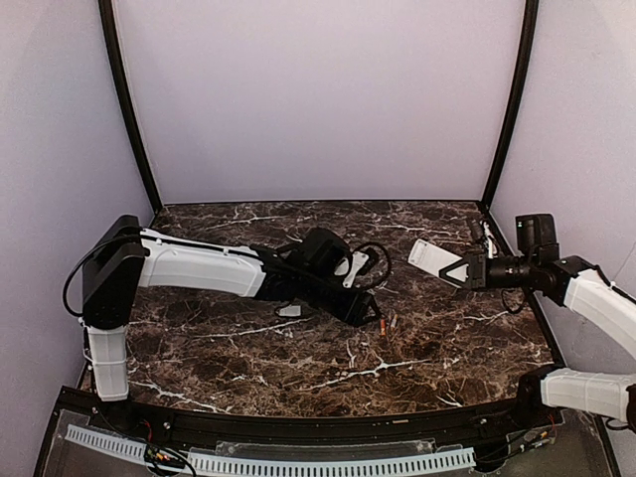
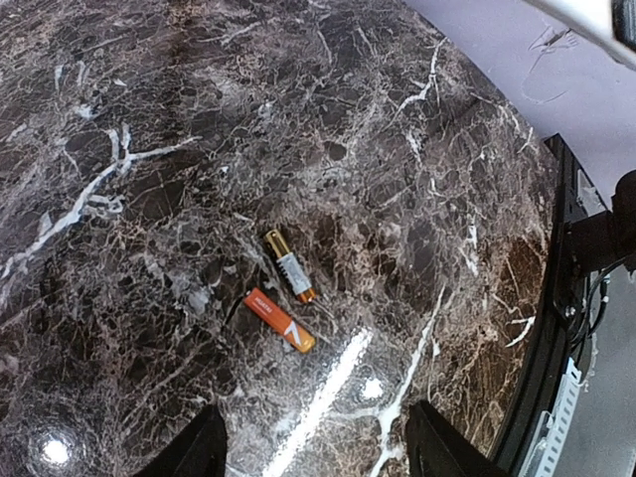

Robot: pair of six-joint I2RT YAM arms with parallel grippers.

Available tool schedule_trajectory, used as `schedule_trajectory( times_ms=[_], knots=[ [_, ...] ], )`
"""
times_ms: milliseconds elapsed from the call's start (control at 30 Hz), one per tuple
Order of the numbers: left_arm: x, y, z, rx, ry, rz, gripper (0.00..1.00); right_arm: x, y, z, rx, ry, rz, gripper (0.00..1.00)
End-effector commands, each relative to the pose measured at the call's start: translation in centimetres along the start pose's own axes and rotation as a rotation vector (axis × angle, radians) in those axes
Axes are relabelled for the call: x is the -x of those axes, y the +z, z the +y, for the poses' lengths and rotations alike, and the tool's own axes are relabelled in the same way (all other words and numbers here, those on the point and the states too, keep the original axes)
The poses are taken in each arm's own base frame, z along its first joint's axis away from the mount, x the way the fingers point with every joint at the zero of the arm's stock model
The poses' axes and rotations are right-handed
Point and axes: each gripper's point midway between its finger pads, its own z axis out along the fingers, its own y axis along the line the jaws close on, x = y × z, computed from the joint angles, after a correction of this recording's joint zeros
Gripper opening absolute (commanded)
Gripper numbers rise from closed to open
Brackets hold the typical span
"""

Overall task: Load the batteries into the remote control
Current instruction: Pick up the battery from the center of the board.

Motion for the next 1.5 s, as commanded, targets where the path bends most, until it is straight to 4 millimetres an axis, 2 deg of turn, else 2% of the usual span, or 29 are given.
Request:
schedule_trajectory(
  times_ms=[0, 300, 667, 1133, 1467],
  knots=[
    [-0.6, 0.8, -0.2, 0.068, -0.008, 0.035, 0.61, -0.2, -0.4, -1.1, -0.047, 0.009, -0.008, 0.0],
    [-1.6, 3.5, 0.3, 0.135, -0.04, 0.079, 0.53, -0.6, -0.4, -1.5, -0.051, 0.025, -0.004, 0.0],
    [-1.5, 6.1, 0.5, 0.216, -0.007, 0.102, 0.51, -0.7, -0.5, -1.5, -0.042, 0.026, -0.002, 0.0],
    [-1.8, 7.6, 1.4, 0.306, 0.034, 0.14, 0.43, -0.9, -0.5, -1.4, -0.031, 0.027, 0.002, 0.0],
    [-3.3, 8.4, 2.7, 0.358, 0.043, 0.218, 0.37, -1.0, -0.5, -1.4, -0.028, 0.03, 0.004, 0.0]
  ],
)
